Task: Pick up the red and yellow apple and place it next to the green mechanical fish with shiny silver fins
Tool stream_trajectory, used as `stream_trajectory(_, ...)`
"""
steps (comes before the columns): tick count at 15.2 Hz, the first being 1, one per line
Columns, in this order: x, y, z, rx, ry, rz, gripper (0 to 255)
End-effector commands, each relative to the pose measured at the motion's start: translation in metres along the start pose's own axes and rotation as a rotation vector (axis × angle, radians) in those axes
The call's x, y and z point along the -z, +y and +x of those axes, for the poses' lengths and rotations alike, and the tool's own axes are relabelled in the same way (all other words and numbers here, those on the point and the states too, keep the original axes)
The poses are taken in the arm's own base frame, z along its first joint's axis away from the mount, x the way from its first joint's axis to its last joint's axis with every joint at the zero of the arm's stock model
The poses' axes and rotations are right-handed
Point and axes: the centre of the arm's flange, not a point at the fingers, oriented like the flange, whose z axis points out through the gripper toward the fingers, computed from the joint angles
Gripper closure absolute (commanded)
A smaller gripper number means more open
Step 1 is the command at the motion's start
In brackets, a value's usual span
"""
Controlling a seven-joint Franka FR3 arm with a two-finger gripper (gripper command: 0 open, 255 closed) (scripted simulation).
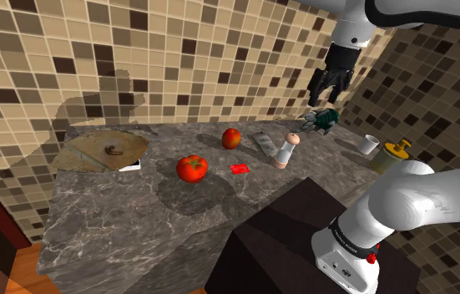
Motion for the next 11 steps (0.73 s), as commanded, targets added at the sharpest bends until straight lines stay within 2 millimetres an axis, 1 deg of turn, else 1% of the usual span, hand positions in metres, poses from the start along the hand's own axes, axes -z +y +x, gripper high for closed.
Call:
stream_trajectory(1, 0.000, 0.000, 0.000, 0.000, 0.000, 0.000, 0)
stream_trajectory(11, -0.078, -0.003, 0.105, 0.010, 0.012, 0.045, 0)
